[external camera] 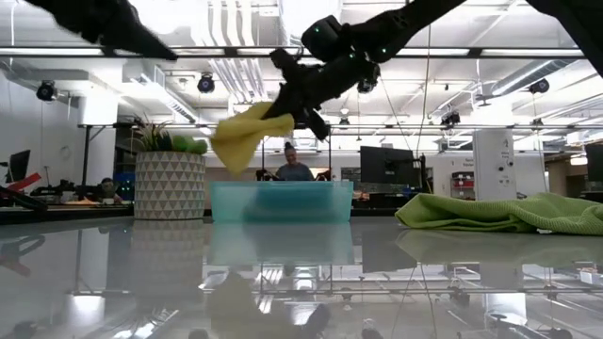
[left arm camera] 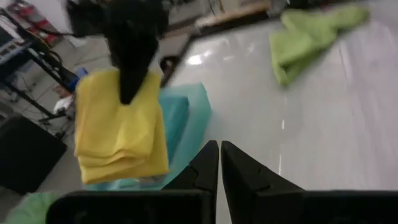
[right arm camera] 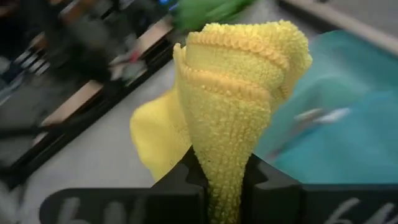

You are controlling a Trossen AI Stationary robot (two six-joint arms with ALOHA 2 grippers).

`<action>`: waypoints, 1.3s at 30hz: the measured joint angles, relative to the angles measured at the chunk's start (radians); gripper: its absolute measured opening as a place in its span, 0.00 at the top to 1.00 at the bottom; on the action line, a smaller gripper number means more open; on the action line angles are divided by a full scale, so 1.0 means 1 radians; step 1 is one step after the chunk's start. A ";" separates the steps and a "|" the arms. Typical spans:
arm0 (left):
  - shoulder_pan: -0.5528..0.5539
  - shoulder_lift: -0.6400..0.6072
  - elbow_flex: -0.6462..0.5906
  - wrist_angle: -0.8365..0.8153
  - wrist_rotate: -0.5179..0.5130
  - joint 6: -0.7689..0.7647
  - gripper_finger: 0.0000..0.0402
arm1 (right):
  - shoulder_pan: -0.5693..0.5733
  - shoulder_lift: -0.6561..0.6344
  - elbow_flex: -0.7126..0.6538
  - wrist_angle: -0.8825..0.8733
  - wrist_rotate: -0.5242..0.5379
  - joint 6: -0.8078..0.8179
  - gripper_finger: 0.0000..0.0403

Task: Fold microfiber towels
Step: Put the yellow microfiber cloth into the green bin

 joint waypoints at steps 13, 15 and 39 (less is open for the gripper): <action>0.000 -0.052 -0.016 0.014 -0.019 0.018 0.99 | -0.040 0.015 -0.021 -0.141 0.333 0.105 0.95; 0.000 -0.038 -0.016 0.015 -0.019 0.024 0.99 | -0.040 0.015 -0.021 -0.172 0.333 0.110 0.95; 0.001 -0.006 -0.013 0.016 -0.019 0.050 0.99 | -0.071 0.017 -0.021 -0.292 0.386 0.123 0.55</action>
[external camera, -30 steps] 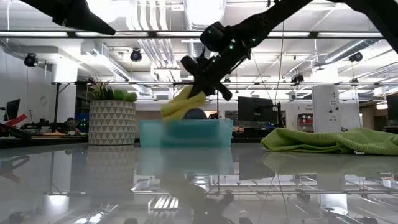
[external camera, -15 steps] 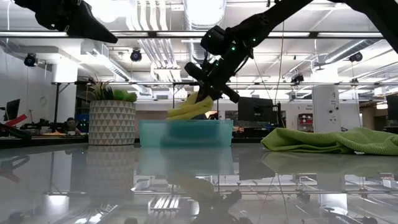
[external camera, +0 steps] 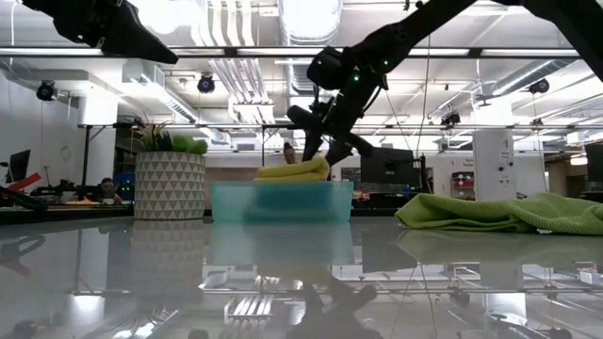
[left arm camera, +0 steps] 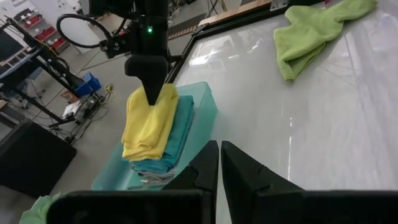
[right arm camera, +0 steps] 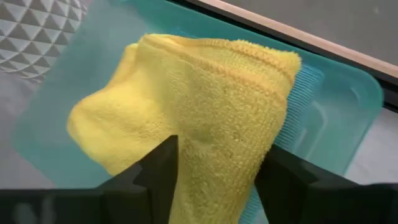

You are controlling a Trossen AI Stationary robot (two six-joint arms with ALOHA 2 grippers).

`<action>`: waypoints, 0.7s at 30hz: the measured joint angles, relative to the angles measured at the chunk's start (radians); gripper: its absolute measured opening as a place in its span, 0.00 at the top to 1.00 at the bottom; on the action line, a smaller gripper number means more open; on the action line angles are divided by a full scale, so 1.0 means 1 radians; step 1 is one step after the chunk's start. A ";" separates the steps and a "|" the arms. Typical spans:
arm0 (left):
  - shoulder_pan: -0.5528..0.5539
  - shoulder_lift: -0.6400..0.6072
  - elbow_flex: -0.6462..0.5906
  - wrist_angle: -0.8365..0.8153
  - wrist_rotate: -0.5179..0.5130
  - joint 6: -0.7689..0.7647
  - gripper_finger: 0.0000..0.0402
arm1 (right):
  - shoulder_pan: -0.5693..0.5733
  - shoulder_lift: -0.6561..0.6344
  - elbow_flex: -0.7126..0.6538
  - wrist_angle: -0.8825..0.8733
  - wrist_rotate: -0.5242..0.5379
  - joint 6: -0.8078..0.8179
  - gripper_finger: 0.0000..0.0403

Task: Fold microfiber towels
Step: Put the yellow microfiber cloth into the green bin

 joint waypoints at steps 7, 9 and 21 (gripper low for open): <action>0.000 0.000 0.000 0.000 0.000 0.000 0.99 | -0.025 0.000 0.009 -0.052 -0.001 -0.010 0.46; 0.000 0.000 0.000 0.000 0.000 -0.001 0.99 | -0.027 0.000 0.029 -0.076 0.000 -0.016 0.45; -0.001 0.000 0.000 0.000 0.000 -0.001 0.99 | -0.027 -0.002 0.207 -0.251 0.000 -0.119 0.45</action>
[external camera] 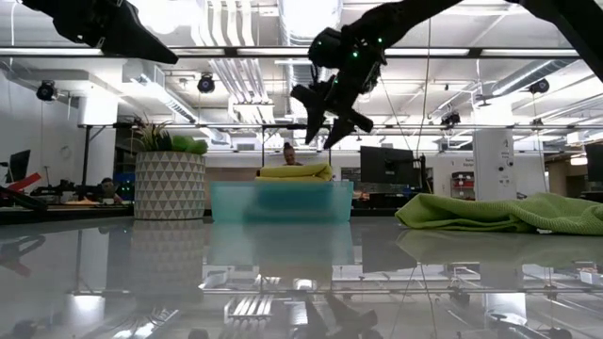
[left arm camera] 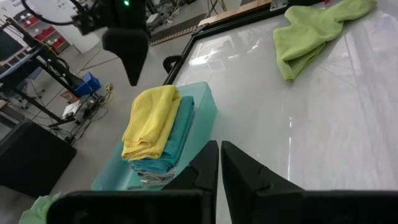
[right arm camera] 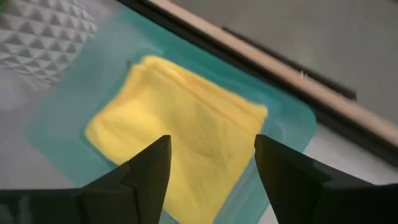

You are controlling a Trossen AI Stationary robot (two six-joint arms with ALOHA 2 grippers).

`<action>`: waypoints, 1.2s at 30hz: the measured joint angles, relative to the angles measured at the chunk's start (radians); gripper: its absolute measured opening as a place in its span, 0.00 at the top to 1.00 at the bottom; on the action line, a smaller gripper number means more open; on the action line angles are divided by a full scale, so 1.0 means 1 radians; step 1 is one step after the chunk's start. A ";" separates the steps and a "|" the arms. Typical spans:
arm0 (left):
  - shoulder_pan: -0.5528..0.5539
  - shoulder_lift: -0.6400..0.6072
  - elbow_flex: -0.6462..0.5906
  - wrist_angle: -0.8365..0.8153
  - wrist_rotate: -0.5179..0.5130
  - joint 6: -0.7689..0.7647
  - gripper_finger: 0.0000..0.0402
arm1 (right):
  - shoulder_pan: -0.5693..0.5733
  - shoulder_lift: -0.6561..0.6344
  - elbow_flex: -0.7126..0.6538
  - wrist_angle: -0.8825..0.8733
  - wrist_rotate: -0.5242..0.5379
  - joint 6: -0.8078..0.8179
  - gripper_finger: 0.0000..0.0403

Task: Fold microfiber towels
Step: Put the yellow microfiber cloth into the green bin

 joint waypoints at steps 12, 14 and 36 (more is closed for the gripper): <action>0.000 0.000 -0.001 0.000 0.000 0.001 0.99 | 0.152 0.020 0.014 0.151 0.000 -0.372 0.50; 0.000 0.000 -0.002 0.000 0.000 0.001 0.99 | 0.168 0.043 0.014 0.187 0.003 -0.401 0.51; 0.001 0.001 -0.002 0.000 0.000 0.002 0.99 | 0.175 0.172 0.019 0.276 0.105 -0.653 0.52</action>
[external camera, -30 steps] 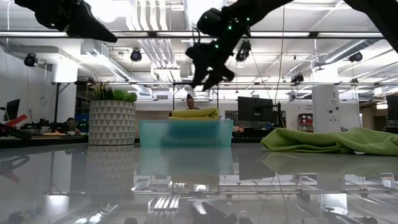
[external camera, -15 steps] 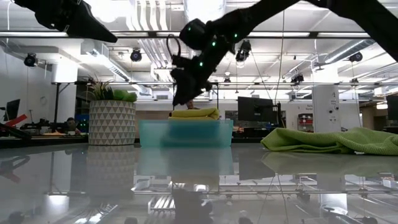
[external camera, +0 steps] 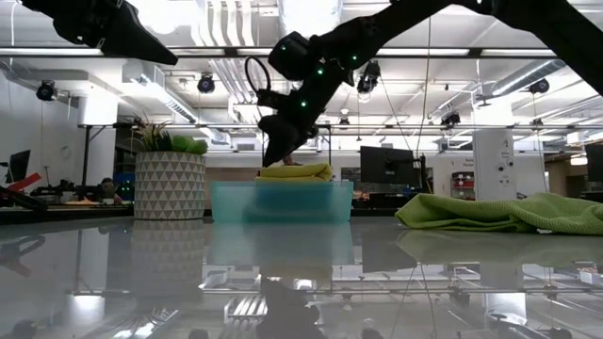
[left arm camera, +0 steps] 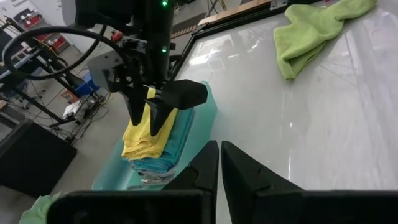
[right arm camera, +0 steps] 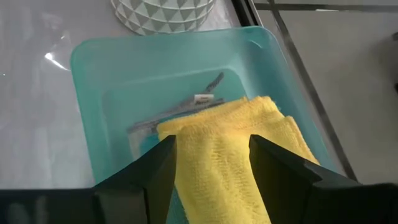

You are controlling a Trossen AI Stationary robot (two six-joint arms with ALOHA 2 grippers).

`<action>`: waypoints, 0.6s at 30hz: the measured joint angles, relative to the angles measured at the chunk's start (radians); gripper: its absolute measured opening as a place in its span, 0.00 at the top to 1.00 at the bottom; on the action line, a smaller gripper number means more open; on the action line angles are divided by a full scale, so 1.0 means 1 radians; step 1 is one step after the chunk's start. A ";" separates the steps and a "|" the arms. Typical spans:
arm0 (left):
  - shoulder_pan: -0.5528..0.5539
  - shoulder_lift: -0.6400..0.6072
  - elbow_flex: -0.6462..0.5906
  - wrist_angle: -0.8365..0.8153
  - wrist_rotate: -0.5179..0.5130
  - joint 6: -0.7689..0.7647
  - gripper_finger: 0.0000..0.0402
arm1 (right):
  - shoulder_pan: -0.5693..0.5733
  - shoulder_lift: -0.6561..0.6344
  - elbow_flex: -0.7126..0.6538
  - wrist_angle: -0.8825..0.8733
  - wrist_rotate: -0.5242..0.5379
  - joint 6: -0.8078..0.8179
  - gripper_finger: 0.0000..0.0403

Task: Fold microfiber towels
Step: Put the yellow microfiber cloth into the green bin

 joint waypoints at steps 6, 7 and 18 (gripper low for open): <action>0.000 0.000 0.000 0.000 0.000 0.000 0.99 | 0.000 0.023 -0.003 0.007 -0.001 0.006 0.55; 0.000 0.000 0.000 0.001 0.000 0.001 0.99 | 0.000 0.029 -0.003 0.012 -0.001 0.005 0.58; -0.001 0.010 0.000 0.002 0.000 0.018 0.99 | 0.011 0.034 0.006 0.024 0.000 0.036 0.94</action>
